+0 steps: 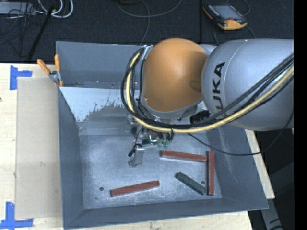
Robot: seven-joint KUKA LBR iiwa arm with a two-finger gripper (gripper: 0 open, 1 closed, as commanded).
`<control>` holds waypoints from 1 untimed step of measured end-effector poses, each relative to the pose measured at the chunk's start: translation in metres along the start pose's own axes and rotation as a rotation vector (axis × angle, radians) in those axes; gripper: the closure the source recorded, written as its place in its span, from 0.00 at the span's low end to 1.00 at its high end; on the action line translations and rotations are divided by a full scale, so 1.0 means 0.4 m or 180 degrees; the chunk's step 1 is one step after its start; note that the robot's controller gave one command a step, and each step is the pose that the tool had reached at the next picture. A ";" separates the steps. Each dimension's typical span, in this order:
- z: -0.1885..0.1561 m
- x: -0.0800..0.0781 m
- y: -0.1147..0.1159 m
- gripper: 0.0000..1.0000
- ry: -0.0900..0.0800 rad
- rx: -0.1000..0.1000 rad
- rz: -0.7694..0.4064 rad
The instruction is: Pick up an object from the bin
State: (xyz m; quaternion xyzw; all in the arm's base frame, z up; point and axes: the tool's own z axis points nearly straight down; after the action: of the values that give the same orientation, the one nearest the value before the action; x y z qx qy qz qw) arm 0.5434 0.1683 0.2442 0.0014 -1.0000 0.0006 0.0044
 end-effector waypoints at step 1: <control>0.233 0.181 -0.135 0.00 0.0018 0.0010 -0.0043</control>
Offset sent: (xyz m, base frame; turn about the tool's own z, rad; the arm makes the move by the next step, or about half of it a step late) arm -0.0691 -0.0520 -0.0875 -0.0159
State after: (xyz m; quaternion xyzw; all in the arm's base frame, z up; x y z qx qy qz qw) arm 0.4702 0.1139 0.1515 0.0082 -0.9999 0.0022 0.0072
